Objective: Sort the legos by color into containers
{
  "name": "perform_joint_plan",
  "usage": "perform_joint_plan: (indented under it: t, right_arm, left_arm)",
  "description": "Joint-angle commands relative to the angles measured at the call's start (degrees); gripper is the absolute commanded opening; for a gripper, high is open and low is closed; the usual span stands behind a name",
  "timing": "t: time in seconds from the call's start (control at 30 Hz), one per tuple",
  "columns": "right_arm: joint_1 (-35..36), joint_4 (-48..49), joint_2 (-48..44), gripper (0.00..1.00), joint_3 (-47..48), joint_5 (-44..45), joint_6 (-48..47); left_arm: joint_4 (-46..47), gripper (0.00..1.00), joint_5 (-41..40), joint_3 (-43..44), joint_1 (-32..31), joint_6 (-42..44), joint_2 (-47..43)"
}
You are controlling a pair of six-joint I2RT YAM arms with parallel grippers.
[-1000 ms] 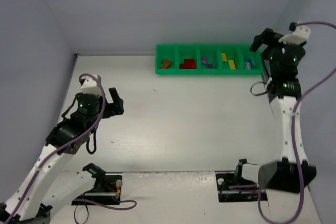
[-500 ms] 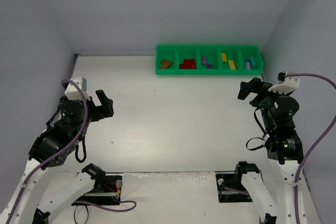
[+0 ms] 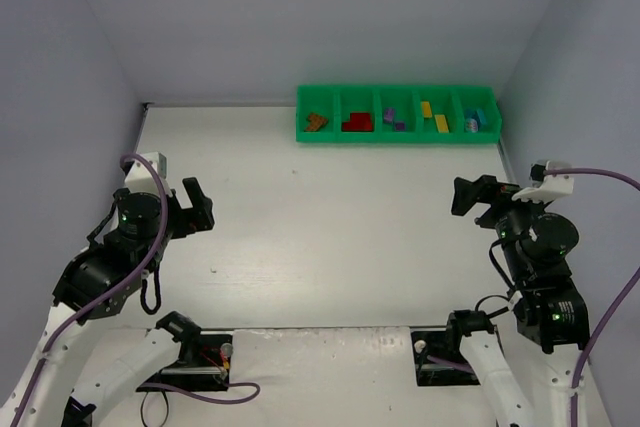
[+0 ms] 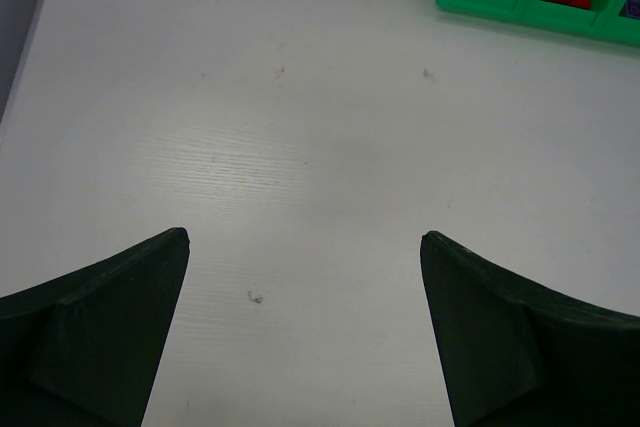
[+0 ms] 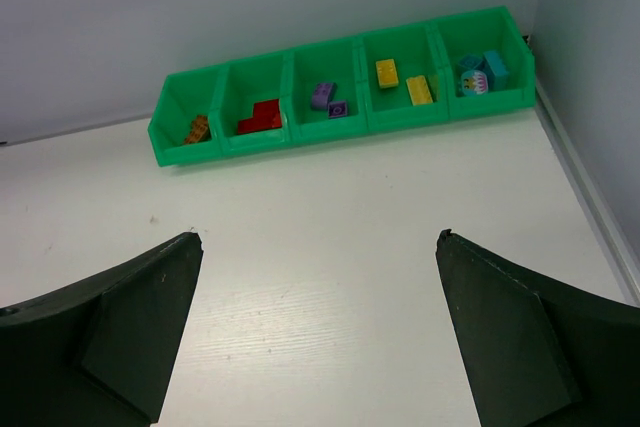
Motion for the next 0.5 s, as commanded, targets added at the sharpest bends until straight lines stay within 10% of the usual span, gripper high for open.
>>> perform_joint_plan:
  t: [0.0, 0.47]
  right_arm:
    - [0.8, 1.4, 0.1, 1.00, 1.4, -2.0, 0.6]
    - [0.8, 0.4, 2.7, 1.00, 1.0, -2.6, -0.8]
  left_arm:
    - [0.9, 0.92, 0.4, 2.9, 0.4, -1.1, 0.5]
    - [1.1, 0.92, 2.3, 1.3, 0.4, -1.6, 0.8]
